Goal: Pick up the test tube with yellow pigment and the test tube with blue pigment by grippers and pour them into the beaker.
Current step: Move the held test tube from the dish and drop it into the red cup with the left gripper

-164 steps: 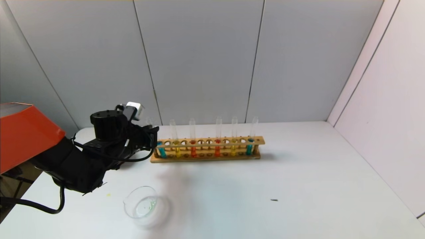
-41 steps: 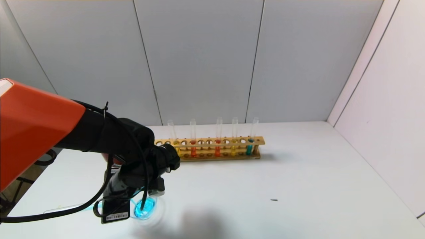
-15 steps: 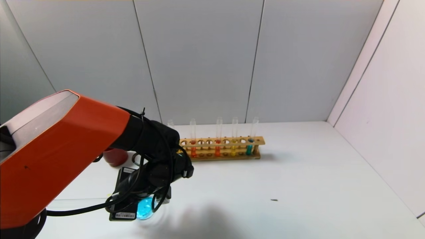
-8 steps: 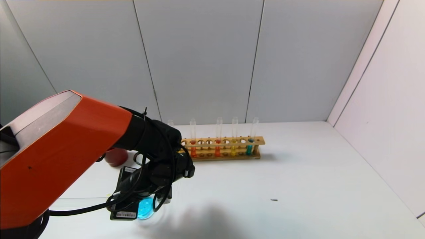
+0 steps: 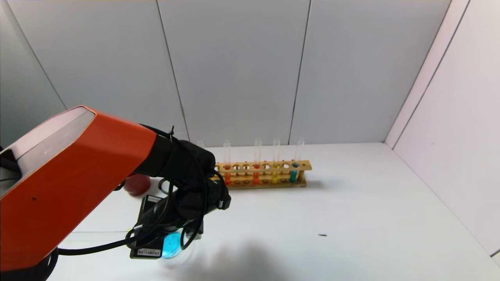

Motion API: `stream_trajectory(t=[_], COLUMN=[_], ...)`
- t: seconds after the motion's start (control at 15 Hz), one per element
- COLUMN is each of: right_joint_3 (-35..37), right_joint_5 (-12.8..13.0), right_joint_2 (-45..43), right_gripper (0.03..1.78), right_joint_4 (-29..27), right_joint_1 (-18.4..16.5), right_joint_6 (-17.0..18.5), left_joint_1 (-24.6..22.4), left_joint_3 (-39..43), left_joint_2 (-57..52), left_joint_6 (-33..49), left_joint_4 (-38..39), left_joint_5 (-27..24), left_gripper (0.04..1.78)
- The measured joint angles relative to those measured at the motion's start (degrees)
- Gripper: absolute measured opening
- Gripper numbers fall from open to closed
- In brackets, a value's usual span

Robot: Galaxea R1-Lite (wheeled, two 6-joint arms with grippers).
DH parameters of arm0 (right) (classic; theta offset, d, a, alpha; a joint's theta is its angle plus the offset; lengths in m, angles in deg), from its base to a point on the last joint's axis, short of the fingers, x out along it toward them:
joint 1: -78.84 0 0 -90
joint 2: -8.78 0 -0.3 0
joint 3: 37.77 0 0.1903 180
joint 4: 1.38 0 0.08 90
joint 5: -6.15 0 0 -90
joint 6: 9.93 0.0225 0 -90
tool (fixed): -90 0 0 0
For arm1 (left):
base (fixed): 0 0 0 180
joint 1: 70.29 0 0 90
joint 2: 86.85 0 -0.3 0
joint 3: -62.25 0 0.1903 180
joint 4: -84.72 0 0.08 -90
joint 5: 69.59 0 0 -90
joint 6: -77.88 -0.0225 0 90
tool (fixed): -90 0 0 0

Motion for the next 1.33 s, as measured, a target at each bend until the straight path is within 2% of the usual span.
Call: stream_trajectory(t=[0.33, 1.07, 1.33], right_joint_3=[0.0, 0.0, 0.0], right_joint_5=[0.0, 0.0, 0.0], right_joint_2=[0.0, 0.0, 0.0], right_gripper=[1.74, 1.74, 1.74], right_joint_4=[0.0, 0.0, 0.0], right_joint_1=[0.0, 0.0, 0.0], right_joint_6=[0.0, 0.0, 0.0], left_joint_1=[0.3, 0.0, -1.1], left_joint_3=[-1.6, -1.6, -1.2], left_joint_2=[-0.5, -4.9, -6.5], left_joint_6=[0.9, 9.6, 16.0], left_joint_4=[-1.8, -1.1, 4.4], left_joint_5=[-0.3, -7.0, -8.8], left_gripper=[0.33, 0.33, 0.33])
